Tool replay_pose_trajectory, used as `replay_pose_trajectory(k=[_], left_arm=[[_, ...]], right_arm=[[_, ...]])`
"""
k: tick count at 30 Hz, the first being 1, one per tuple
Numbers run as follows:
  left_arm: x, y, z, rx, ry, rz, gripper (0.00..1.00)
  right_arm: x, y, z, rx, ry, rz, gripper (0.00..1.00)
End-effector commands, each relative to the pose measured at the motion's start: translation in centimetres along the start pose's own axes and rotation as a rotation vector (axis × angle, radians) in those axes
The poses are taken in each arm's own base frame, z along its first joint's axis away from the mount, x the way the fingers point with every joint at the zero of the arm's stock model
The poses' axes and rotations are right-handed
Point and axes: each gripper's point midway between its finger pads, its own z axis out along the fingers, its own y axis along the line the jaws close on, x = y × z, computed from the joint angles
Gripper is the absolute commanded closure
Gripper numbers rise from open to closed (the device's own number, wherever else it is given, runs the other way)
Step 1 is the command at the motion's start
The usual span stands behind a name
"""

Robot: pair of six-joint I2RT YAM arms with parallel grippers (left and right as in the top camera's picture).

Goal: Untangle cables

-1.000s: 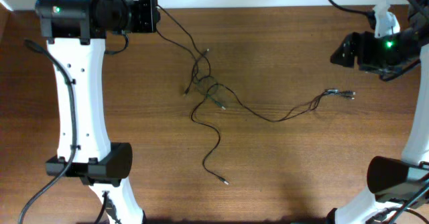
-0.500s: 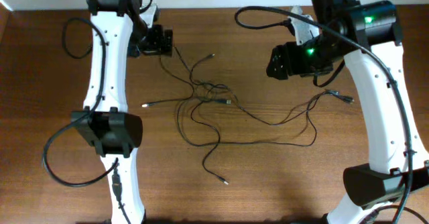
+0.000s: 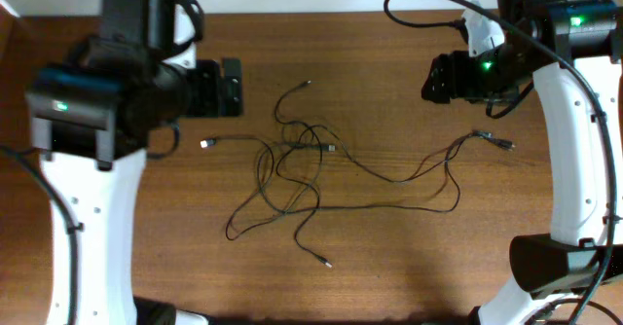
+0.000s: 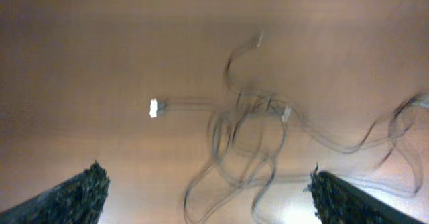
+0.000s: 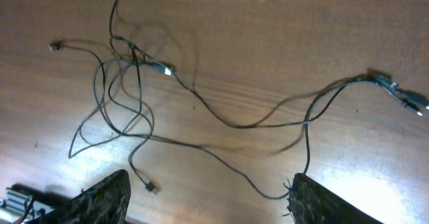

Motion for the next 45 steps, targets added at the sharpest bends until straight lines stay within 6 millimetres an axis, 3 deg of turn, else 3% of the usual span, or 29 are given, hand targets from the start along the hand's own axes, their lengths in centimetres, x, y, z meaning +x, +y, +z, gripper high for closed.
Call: replay_pose_trajectory(k=[1, 3, 4, 6, 9, 11, 14, 17, 21, 25, 27, 28, 29, 30, 32, 34, 35, 37, 38, 39, 40, 42, 44, 45], left_arm=[[6.4, -0.3, 8.5, -0.048, 0.166, -0.065, 0.01], [9.2, -0.6, 14.0, -0.003, 0.216, -0.046, 0.09], [10.2, -1.8, 17.4, 0.111, 0.217, 0.071, 0.12], [10.8, -2.3, 21.3, 0.184, 0.226, 0.231, 0.13], [9.6, -2.6, 25.3, 0.197, 0.175, 0.352, 0.17], [8.8, -3.2, 27.8, 0.224, 0.130, 0.439, 0.24], [9.8, -3.7, 30.5, 0.254, 0.151, 0.507, 0.29], [11.5, -3.6, 32.0, 0.262, 0.209, 0.520, 0.36], [12.8, -3.3, 32.1, 0.260, 0.256, 0.531, 0.49], [14.7, -2.8, 34.0, 0.251, 0.316, 0.538, 0.50], [14.8, -2.8, 34.6, 0.252, 0.311, 0.545, 0.55], [14.5, -2.9, 34.7, 0.251, 0.301, 0.546, 0.63], [14.4, -2.9, 34.7, 0.250, 0.295, 0.547, 0.79], [14.4, -2.9, 34.7, 0.250, 0.293, 0.547, 0.89], [14.5, -2.9, 34.7, 0.251, 0.299, 0.546, 0.86], [16.1, -2.6, 35.6, 0.256, 0.350, 0.542, 0.84], [16.8, -2.5, 36.0, 0.258, 0.373, 0.540, 0.88], [16.5, -2.5, 36.0, 0.253, 0.370, 0.529, 1.00], [14.6, -2.2, 35.3, 0.229, 0.356, 0.424, 1.00], [11.2, -2.1, 33.0, 0.210, 0.325, 0.345, 1.00], [7.9, -2.7, 29.3, 0.212, 0.295, 0.337, 1.00], [5.0, -4.1, 22.3, 0.226, 0.302, 0.365, 1.00], [6.0, -6.9, 16.2, 0.353, 0.369, 0.453, 1.00], [6.6, -7.4, 14.5, 0.381, 0.394, 0.480, 1.00]], right_arm=[[0.1, -0.3, 0.0, 0.010, 0.002, 0.008, 0.23], [0.2, -0.3, 0.0, 0.010, 0.006, 0.009, 0.23], [0.1, -0.3, 0.0, 0.010, 0.005, 0.009, 0.23], [0.2, -0.3, 0.0, 0.010, 0.005, 0.010, 0.23], [0.2, -0.3, 0.0, 0.010, 0.005, 0.010, 0.23], [0.1, -0.3, 0.0, 0.010, 0.005, 0.009, 0.23], [0.1, -0.3, 0.0, 0.010, 0.004, 0.009, 0.23], [0.1, -0.3, 0.0, 0.010, 0.005, 0.009, 0.23], [0.2, -0.3, 0.0, 0.010, 0.006, 0.009, 0.23], [0.2, -0.3, 0.0, 0.010, 0.006, 0.009, 0.23], [0.2, -0.3, 0.0, 0.010, 0.006, 0.009, 0.23], [0.2, -0.3, 0.0, 0.010, 0.006, 0.009, 0.23], [0.2, -0.3, 0.0, 0.010, 0.006, 0.009, 0.23], [0.2, -0.3, 0.0, 0.010, 0.006, 0.009, 0.23], [0.2, -0.3, 0.0, 0.010, 0.006, 0.009, 0.23], [0.2, -0.3, 0.0, 0.010, 0.006, 0.009, 0.23], [0.2, -0.3, 0.0, 0.010, 0.006, 0.010, 0.23], [0.2, -0.3, 0.0, 0.010, 0.006, 0.009, 0.23], [0.2, -0.2, 0.0, 0.005, 0.007, 0.010, 0.23], [0.2, 0.3, 0.0, -0.025, 0.007, 0.009, 0.23], [0.0, 1.4, 0.0, -0.087, 0.003, 0.007, 0.24], [-0.5, 3.0, -0.1, -0.152, -0.016, -0.016, 0.24], [-0.9, 4.7, 0.2, -0.174, -0.038, -0.068, 0.24], [-0.8, 5.3, 0.3, -0.179, -0.036, -0.082, 0.24]])
